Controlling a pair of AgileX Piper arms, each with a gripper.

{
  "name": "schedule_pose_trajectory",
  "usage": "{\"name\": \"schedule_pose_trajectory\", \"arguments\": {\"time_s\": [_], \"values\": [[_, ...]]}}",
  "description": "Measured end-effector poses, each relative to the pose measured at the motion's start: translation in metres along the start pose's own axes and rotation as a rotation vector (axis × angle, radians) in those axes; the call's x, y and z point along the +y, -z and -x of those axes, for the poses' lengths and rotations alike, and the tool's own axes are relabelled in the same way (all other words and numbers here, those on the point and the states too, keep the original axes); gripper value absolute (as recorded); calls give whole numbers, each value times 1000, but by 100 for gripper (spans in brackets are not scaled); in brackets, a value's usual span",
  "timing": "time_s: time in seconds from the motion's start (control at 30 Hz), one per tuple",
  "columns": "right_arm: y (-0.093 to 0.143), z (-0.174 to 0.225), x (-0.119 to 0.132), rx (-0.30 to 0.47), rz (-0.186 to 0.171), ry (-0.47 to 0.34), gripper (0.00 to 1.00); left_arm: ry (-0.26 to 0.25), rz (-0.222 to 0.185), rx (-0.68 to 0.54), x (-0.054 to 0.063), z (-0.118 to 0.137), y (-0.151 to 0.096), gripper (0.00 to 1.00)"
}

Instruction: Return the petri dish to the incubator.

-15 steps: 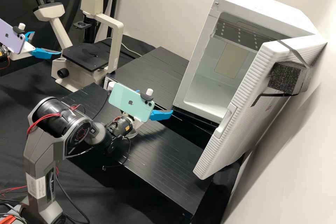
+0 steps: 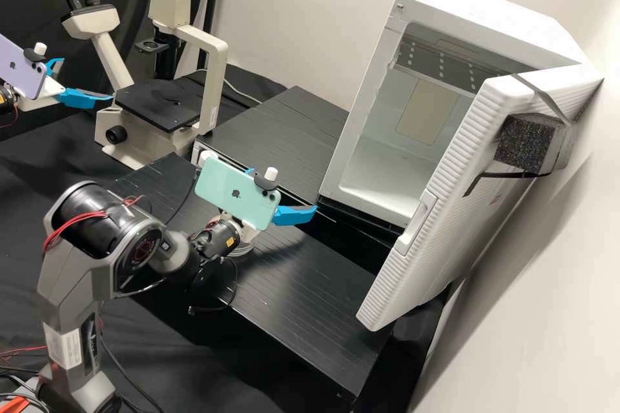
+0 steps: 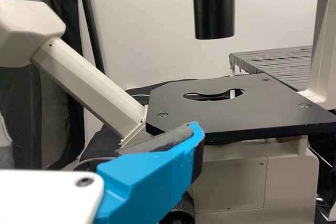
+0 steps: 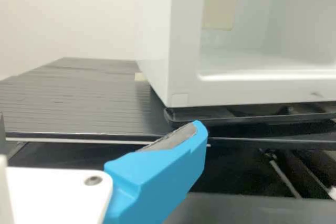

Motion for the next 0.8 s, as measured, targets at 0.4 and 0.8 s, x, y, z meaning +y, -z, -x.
{"name": "schedule_pose_trajectory", "arguments": {"time_s": [0.4,0.8], "values": [[0,98,5,149,-83,-59,100,0,0,0,0,0,0,100],[-20,126,19,119,4,116,100,0,0,0,0,0,0,100]]}}
